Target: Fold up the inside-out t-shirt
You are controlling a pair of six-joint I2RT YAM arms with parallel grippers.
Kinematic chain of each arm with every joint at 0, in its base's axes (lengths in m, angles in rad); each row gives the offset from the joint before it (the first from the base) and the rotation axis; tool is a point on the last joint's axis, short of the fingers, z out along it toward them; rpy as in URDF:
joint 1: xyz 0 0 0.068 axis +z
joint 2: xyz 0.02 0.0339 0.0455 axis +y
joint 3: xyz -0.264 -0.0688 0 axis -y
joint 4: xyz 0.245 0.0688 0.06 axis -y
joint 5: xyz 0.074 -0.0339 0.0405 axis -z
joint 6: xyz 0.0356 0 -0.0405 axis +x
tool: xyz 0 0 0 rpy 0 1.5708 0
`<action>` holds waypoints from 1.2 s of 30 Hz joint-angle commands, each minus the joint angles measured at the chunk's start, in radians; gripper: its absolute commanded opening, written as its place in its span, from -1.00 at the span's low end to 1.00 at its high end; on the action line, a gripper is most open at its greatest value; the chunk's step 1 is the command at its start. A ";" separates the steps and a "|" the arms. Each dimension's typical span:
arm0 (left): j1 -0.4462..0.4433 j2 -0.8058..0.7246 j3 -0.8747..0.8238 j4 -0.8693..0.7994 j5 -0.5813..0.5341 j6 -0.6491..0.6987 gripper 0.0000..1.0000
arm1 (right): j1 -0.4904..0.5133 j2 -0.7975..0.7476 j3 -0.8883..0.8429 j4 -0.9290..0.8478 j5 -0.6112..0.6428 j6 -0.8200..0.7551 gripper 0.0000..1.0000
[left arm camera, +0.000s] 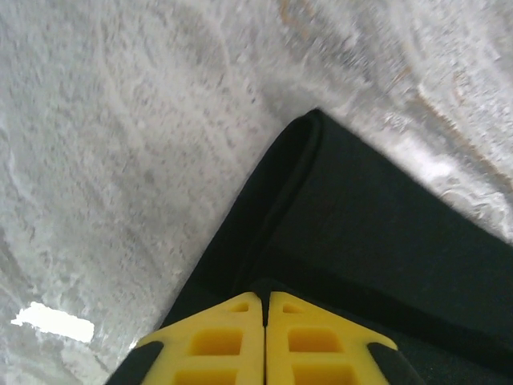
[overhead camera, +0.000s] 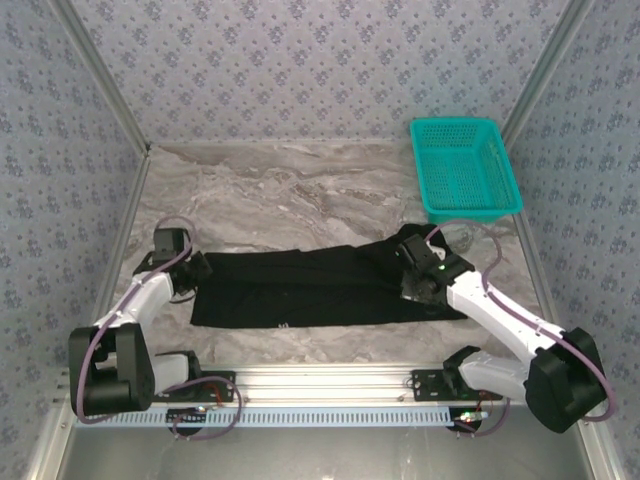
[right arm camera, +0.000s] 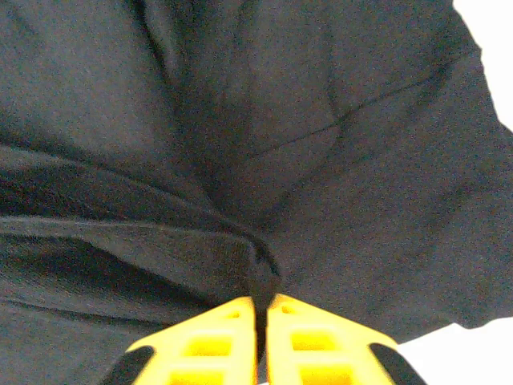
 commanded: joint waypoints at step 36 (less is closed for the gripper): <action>-0.175 0.260 0.104 0.206 0.038 -0.043 0.35 | 0.023 0.553 0.413 0.182 -0.004 -0.313 -0.70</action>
